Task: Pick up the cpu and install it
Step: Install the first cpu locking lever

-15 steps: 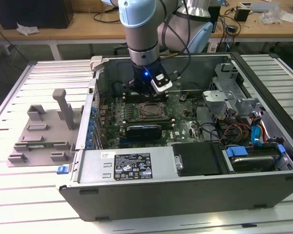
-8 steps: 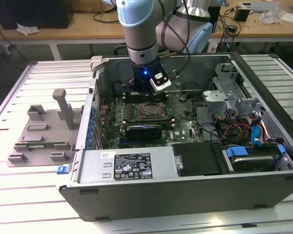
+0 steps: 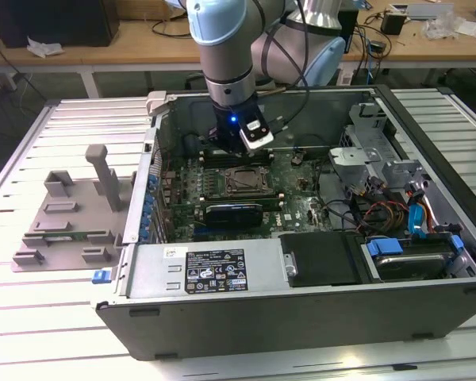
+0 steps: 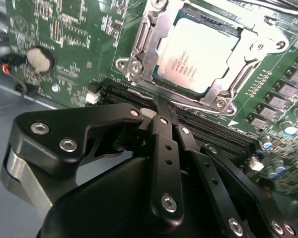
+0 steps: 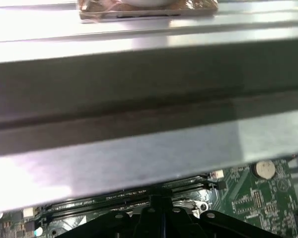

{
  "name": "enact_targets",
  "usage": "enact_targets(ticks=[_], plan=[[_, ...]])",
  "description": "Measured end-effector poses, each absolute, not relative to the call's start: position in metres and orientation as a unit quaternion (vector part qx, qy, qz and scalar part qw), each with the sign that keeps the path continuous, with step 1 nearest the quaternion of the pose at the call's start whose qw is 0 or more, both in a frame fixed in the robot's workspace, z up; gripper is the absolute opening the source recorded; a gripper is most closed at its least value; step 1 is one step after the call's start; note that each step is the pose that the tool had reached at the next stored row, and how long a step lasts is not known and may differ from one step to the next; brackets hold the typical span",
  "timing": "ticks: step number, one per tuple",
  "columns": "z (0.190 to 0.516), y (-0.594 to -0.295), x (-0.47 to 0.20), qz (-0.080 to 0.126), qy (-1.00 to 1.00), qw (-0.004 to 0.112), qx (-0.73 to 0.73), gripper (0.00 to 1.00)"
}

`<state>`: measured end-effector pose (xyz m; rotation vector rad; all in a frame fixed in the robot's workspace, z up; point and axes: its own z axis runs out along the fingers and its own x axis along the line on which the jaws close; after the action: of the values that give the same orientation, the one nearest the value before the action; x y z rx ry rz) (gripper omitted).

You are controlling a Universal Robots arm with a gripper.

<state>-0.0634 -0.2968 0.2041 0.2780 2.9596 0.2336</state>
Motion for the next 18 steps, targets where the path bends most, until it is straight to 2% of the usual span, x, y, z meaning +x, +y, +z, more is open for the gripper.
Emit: enact_targets(ticks=[18], plan=[[0.2003,-0.2916,-0.0648,0.074,0.984,0.083,0.137,0.11]])
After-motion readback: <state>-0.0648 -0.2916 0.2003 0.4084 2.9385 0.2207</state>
